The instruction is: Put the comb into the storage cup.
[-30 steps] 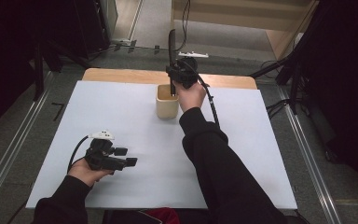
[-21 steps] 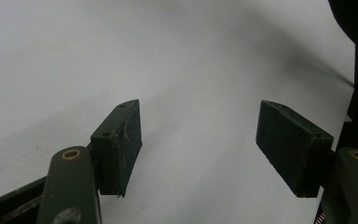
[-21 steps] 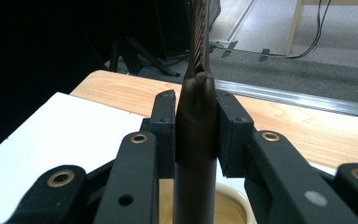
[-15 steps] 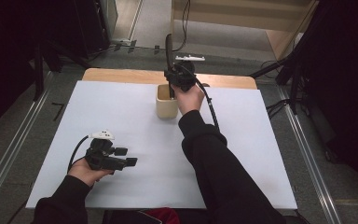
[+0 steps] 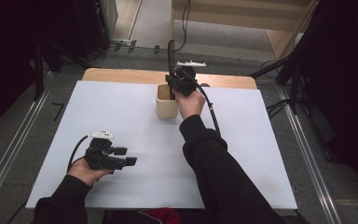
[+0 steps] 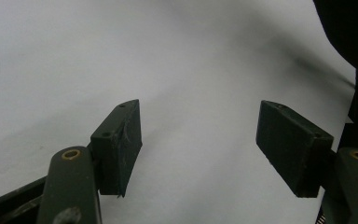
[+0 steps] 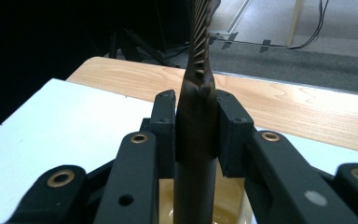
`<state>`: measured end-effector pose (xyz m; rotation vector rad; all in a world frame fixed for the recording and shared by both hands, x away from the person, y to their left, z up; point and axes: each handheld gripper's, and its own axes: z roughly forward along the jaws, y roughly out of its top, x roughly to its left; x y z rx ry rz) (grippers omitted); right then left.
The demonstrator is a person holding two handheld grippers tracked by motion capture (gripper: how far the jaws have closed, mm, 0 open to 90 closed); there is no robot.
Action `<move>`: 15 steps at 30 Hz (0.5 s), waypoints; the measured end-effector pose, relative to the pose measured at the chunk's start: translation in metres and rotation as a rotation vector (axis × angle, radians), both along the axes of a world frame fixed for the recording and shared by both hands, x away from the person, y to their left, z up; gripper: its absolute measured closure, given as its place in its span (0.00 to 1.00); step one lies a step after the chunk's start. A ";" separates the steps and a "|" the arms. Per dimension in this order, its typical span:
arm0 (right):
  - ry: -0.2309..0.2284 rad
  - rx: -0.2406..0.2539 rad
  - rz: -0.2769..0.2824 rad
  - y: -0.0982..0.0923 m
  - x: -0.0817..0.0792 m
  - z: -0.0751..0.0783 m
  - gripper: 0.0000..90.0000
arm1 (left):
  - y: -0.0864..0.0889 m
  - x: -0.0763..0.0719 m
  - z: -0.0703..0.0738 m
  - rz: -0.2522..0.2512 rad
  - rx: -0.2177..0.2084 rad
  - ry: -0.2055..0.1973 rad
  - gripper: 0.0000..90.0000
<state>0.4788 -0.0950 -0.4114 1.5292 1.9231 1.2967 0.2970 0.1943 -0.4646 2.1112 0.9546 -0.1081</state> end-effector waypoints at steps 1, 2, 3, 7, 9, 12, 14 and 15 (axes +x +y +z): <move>0.004 -0.002 0.000 0.000 -0.001 0.000 0.78 | 0.000 0.000 0.000 0.000 0.002 0.001 0.35; 0.001 -0.006 0.002 0.000 -0.001 -0.001 0.78 | 0.000 0.000 0.000 0.000 0.002 0.001 0.35; 0.001 -0.006 0.000 0.000 -0.001 -0.002 0.78 | 0.000 0.000 0.000 -0.001 0.003 0.000 0.35; 0.003 -0.015 0.007 0.001 -0.002 -0.004 0.78 | 0.000 0.000 0.000 0.000 0.002 0.001 0.35; 0.004 -0.019 0.009 0.002 -0.003 -0.004 0.78 | 0.000 0.000 0.000 0.000 0.002 0.001 0.35; 0.003 -0.026 0.014 0.002 -0.003 -0.005 0.78 | 0.000 0.000 0.000 -0.002 0.004 0.000 0.35; 0.006 -0.029 0.016 0.003 -0.004 -0.006 0.78 | 0.000 0.000 0.000 -0.002 0.003 0.000 0.35; 0.006 -0.033 0.018 0.003 -0.004 -0.006 0.78 | 0.000 0.000 0.000 -0.003 0.003 0.000 0.35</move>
